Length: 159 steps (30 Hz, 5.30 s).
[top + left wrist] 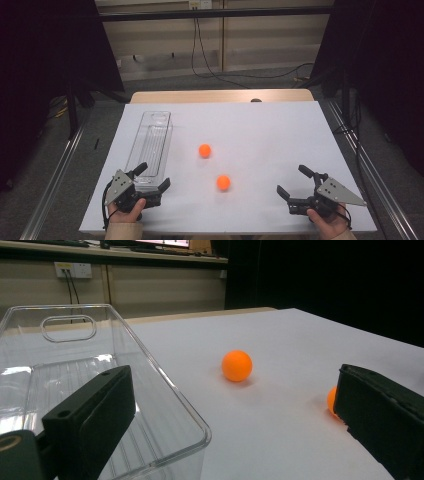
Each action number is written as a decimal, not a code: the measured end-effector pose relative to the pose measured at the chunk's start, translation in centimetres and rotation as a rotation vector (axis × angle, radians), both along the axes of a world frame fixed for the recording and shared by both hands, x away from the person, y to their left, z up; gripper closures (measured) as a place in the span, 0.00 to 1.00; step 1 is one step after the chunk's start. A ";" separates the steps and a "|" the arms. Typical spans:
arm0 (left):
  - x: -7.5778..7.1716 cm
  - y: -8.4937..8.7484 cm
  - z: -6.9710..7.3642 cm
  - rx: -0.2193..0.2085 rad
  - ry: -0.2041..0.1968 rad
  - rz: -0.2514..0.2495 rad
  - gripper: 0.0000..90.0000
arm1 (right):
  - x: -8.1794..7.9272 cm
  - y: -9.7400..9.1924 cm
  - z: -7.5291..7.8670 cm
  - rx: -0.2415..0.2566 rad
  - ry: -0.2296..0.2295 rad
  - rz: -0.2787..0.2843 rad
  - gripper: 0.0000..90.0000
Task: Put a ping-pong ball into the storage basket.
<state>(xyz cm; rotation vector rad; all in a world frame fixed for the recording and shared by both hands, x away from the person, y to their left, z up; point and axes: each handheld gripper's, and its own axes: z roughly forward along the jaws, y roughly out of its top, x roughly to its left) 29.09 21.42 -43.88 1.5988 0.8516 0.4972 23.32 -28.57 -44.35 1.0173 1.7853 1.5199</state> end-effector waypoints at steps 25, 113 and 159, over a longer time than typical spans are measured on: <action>0.3 -0.6 0.4 -0.045 0.036 -0.026 0.03 | 0.1 0.2 0.0 -0.003 0.000 0.014 0.02; 1.5 -7.3 0.4 0.052 0.106 -0.237 0.03 | 0.1 0.2 0.1 0.014 -0.008 0.037 0.02; 2.0 -9.9 -0.5 0.135 0.153 -0.316 0.03 | 0.0 0.2 0.1 0.014 -0.011 0.039 0.02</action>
